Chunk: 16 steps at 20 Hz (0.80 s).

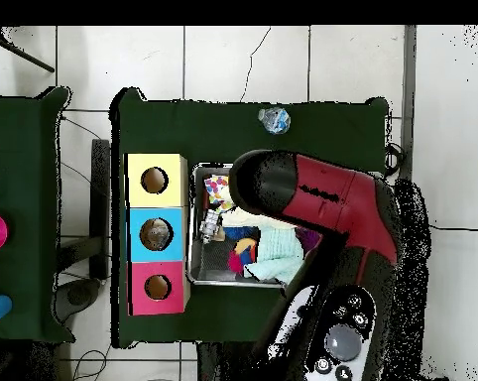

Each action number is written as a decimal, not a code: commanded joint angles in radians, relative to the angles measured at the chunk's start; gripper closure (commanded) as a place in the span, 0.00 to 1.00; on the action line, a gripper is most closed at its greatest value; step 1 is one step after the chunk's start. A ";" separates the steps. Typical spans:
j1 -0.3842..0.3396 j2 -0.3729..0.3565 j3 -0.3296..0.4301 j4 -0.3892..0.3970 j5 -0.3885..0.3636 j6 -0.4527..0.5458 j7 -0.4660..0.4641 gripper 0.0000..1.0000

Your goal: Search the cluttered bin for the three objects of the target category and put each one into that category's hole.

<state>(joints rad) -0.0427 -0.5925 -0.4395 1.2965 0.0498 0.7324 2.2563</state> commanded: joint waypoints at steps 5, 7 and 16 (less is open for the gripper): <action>-0.041 0.023 0.160 0.206 -0.038 -0.334 0.069 1.00; -0.053 0.023 0.174 0.207 -0.049 -0.374 0.045 1.00; -0.065 0.039 0.189 0.190 -0.078 -0.408 0.029 1.00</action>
<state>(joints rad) -0.0841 -0.6012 -0.3669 1.3735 0.0136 0.3125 2.2563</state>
